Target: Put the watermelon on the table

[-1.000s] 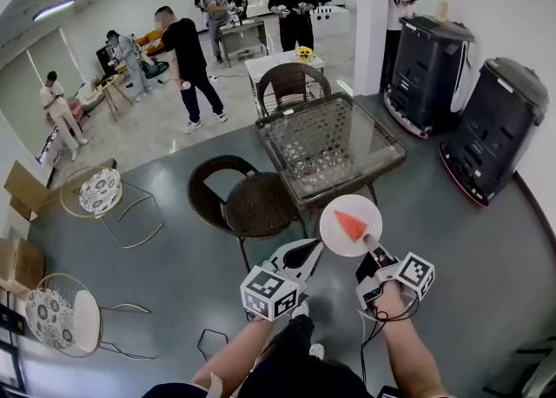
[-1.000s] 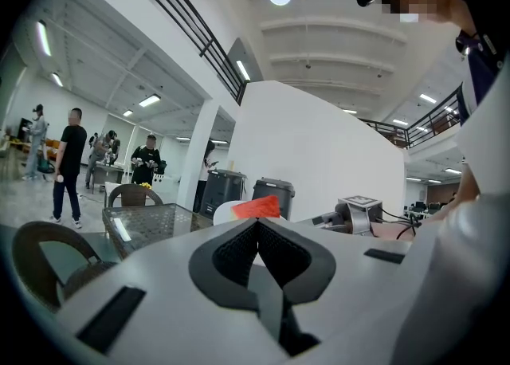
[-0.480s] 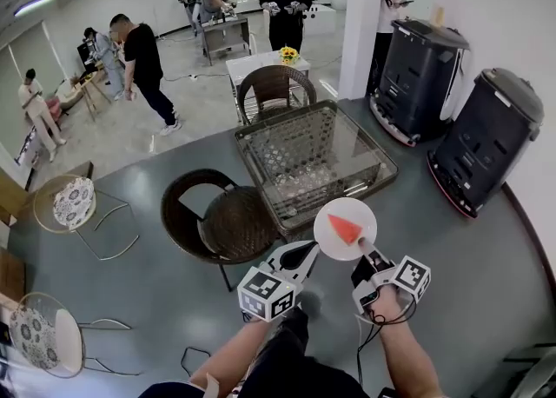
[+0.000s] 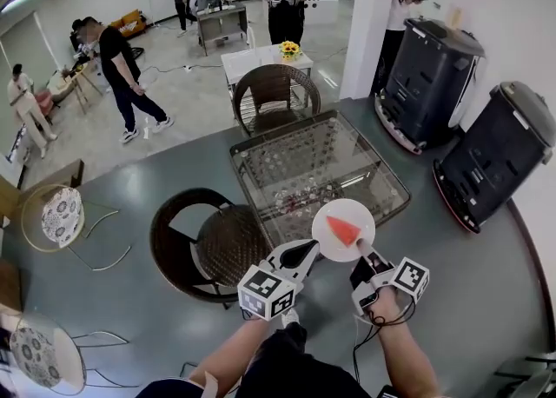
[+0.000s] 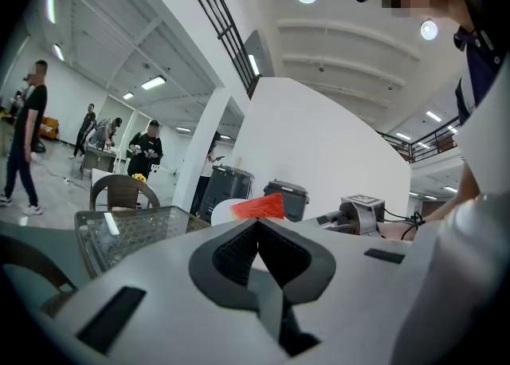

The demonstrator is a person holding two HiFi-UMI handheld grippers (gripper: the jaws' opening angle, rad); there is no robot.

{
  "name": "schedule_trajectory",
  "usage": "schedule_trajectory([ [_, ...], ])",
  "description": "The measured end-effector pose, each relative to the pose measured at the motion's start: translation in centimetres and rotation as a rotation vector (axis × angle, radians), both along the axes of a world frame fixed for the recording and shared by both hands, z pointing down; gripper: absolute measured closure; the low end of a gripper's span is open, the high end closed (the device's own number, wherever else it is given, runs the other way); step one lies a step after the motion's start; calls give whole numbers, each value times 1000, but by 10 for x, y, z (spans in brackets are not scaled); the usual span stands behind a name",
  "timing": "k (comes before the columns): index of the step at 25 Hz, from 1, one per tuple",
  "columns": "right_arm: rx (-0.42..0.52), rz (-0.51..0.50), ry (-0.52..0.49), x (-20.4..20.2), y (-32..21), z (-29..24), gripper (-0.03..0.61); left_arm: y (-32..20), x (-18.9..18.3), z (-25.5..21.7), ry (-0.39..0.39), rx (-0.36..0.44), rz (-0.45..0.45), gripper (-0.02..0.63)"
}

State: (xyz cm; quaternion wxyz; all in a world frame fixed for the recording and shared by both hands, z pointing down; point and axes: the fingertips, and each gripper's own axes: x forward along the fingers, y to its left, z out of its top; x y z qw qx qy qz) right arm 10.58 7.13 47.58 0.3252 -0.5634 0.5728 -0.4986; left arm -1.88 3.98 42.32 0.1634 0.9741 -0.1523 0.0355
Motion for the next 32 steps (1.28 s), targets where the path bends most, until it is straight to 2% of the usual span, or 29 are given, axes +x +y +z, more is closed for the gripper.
schedule_trajectory([
  [6,28,-2,15,19,-69,-10,565,-62,15,-1,6,8,-1,609],
  [15,58,-29,19,35,-119,-19,565,-105,27,-10,14,27,-31,609],
  [21,40,-79,8,45,-146,-10,565,-123,33,-5,-5,11,-98,609],
  [32,25,-230,14,83,-214,-4,565,-165,66,3,-46,1,-267,609],
])
